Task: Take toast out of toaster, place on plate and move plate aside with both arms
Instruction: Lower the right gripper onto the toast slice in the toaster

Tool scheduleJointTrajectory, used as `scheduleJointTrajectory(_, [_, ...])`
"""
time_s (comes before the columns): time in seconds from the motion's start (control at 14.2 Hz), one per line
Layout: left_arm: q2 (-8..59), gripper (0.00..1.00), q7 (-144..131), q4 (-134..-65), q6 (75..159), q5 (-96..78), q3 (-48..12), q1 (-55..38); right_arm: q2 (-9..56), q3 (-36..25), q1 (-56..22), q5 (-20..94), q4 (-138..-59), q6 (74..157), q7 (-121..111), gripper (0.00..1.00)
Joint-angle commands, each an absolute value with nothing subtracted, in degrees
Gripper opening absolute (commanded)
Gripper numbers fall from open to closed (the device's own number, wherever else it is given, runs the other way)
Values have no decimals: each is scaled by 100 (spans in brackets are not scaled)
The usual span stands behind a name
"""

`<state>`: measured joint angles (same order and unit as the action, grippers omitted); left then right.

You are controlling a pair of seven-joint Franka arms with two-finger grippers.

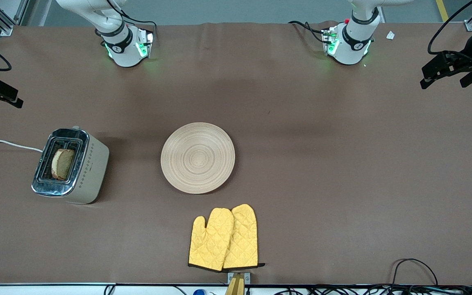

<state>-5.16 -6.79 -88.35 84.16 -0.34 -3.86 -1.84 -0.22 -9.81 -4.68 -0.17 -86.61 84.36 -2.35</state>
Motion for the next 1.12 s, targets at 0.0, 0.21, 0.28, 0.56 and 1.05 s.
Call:
scheduleJointTrajectory(0.0, [-361, 100, -668, -8622, 8306, 18, -387, -202, -211, -1002, -361, 9, -8859, 8455, -474, 100])
scheduleJointTrajectory(0.21, [-299, 100, -659, -8604, 8306, -9, -387, -193, -211, -1002, -238, 9, -8868, 8455, -598, 100])
scheduleJointTrajectory(0.28, [-238, 100, -677, -8587, 8314, -17, -387, -219, -185, -1011, -211, 9, -8877, 8516, -598, 100])
scheduleJointTrajectory(0.56, [219, 100, -685, -8534, 8795, -289, -431, -290, -18, -993, -246, 158, -9909, 9900, -554, 100])
scheduleJointTrajectory(1.05, [597, 100, -703, -8499, 9087, -220, -439, -404, 623, -993, -316, 316, -10354, 10792, -492, 100])
